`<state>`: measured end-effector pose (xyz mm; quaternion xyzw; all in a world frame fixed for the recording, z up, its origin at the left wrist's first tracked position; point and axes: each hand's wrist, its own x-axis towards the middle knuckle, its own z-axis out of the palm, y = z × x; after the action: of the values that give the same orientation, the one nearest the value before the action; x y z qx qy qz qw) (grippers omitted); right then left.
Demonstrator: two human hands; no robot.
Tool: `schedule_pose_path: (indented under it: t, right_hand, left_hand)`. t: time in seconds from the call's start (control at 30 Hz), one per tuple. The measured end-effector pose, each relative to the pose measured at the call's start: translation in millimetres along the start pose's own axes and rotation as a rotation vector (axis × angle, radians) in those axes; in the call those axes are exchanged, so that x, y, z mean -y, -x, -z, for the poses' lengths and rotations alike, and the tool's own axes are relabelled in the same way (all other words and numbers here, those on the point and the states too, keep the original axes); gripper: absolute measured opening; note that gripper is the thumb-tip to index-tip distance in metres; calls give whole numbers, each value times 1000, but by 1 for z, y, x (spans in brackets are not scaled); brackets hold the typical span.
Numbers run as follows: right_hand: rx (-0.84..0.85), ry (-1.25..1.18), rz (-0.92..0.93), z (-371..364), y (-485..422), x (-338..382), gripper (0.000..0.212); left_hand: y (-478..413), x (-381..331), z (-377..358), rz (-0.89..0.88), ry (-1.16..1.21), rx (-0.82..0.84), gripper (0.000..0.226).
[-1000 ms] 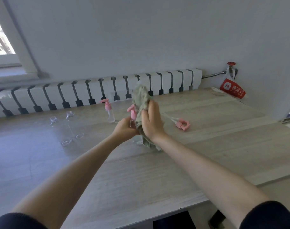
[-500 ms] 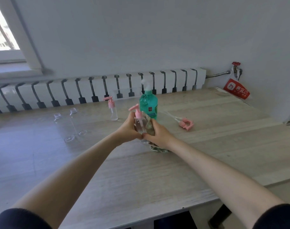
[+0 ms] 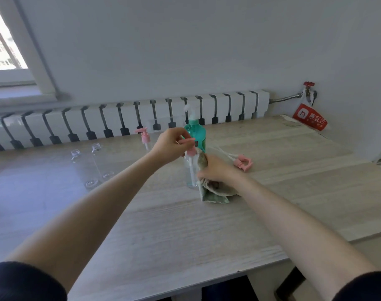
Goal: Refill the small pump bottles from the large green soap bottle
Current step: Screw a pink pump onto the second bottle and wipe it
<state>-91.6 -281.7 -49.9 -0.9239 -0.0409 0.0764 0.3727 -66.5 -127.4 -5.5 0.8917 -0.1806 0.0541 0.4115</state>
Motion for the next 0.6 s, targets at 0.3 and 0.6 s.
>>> schedule_pose_path:
  t: [0.3,0.6]
  right_hand:
    - [-503,11,574,12,6,33,18]
    - [-621,-647,164,5,-9,13,20]
  left_hand:
    - [-2,-3,-2,53,120,-31,10]
    - [-3,-6,2,18,132,11,13]
